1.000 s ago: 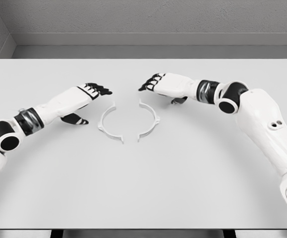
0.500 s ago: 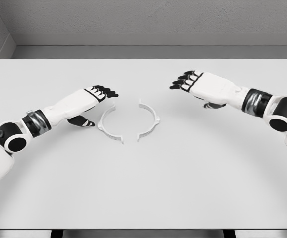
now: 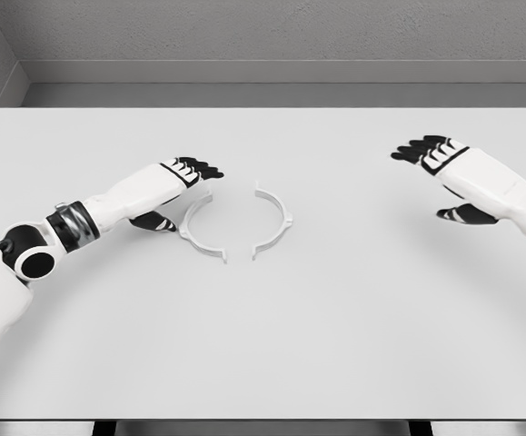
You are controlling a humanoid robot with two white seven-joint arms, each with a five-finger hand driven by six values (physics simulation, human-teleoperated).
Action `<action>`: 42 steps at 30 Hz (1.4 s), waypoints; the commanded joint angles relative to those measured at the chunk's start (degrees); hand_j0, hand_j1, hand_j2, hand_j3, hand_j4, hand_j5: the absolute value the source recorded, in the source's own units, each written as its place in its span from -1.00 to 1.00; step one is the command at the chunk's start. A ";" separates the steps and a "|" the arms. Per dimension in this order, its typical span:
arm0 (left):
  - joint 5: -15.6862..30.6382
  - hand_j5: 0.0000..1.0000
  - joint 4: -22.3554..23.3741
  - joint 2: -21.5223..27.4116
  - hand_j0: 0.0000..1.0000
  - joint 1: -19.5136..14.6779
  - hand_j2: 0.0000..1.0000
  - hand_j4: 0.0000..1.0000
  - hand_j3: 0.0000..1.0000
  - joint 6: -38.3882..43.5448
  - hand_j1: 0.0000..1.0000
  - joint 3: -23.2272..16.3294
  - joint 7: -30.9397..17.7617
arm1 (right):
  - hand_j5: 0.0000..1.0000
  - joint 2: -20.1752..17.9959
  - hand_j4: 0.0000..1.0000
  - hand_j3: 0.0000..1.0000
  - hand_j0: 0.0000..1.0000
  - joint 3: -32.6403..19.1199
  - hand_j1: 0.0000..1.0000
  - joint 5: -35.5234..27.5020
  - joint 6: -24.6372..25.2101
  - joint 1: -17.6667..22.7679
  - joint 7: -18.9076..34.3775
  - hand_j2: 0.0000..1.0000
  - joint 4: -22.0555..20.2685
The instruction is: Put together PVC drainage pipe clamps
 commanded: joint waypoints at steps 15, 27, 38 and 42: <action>0.84 1.00 -0.50 0.21 1.00 -0.09 1.00 1.00 1.00 0.04 1.00 -0.70 0.02 | 1.00 -0.82 1.00 1.00 1.00 -1.29 1.00 -0.84 0.09 0.97 0.21 1.00 4.48; 0.40 1.00 -0.50 -0.59 1.00 -0.26 1.00 1.00 1.00 0.04 1.00 -0.79 -0.06 | 1.00 -0.64 1.00 1.00 1.00 -1.20 1.00 -0.84 0.09 0.79 0.21 1.00 3.95; 0.13 1.00 -0.59 -1.82 1.00 -0.26 1.00 1.00 1.00 0.04 1.00 -0.79 -0.15 | 1.00 -0.73 1.00 1.00 1.00 -1.11 1.00 -0.84 0.09 0.70 0.21 1.00 4.04; 0.05 1.00 -0.94 -2.08 1.00 -0.26 1.00 1.00 1.00 0.04 1.00 -0.79 -0.33 | 1.00 -0.64 1.00 1.00 1.00 -1.02 1.00 -0.84 0.09 0.70 0.21 1.00 3.95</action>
